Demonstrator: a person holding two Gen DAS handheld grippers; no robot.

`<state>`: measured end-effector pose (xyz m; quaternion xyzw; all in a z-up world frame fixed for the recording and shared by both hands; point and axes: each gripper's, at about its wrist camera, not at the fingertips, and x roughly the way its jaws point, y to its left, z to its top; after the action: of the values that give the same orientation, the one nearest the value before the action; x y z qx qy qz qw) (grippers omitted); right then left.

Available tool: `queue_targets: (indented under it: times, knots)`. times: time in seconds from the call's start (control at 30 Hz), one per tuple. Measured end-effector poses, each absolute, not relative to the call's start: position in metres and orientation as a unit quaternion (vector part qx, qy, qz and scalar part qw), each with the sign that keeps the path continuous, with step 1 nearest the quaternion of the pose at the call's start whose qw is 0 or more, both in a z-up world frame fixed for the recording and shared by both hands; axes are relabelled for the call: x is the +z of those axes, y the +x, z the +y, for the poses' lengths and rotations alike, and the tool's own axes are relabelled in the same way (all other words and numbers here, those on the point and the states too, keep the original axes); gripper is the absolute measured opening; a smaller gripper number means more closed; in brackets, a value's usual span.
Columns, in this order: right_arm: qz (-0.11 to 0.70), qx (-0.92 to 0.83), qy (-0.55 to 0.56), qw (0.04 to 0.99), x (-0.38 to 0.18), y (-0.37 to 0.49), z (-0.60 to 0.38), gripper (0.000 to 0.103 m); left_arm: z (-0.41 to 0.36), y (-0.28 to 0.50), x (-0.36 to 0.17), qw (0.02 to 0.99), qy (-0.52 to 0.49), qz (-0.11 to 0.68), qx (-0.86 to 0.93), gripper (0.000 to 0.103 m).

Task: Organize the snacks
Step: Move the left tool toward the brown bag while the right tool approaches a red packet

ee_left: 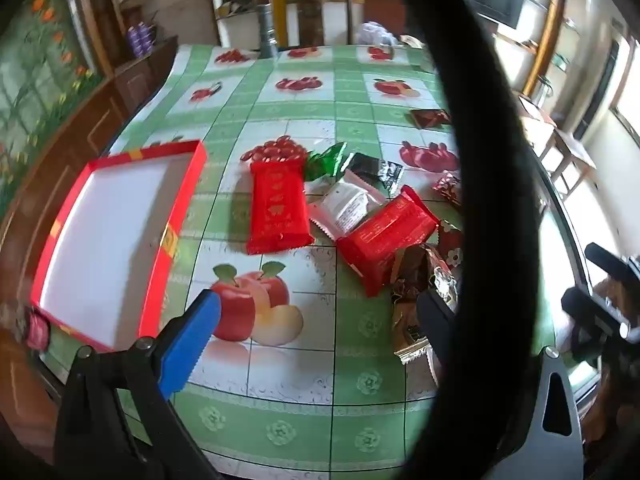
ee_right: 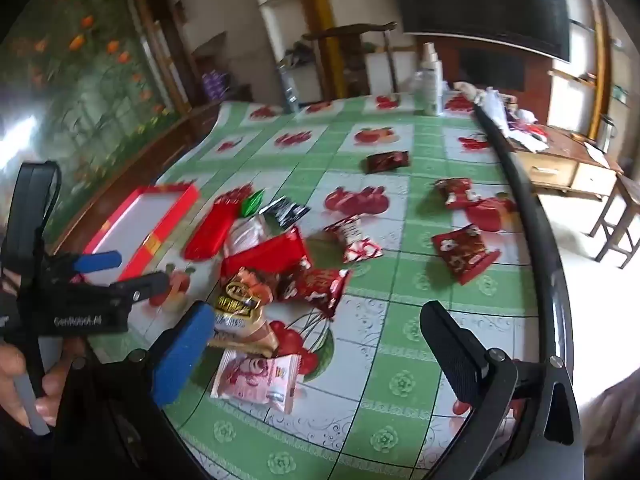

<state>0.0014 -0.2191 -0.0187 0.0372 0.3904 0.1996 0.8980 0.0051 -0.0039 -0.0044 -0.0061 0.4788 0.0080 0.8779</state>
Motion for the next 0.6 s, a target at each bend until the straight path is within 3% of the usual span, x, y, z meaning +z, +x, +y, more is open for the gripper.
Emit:
queue_targets:
  times: [0.37, 0.6]
  knots:
    - [0.378, 0.226, 0.031, 0.897, -0.015, -0.023, -0.201, 0.103, 0.008, -0.018, 0.004, 0.903, 0.011, 0.429, 0.041, 0.098]
    - [0.373, 0.159, 0.057, 0.913, -0.015, -0.042, -0.211, 0.103, 0.007, -0.017, 0.001, 0.893, 0.050, 0.448, -0.010, 0.098]
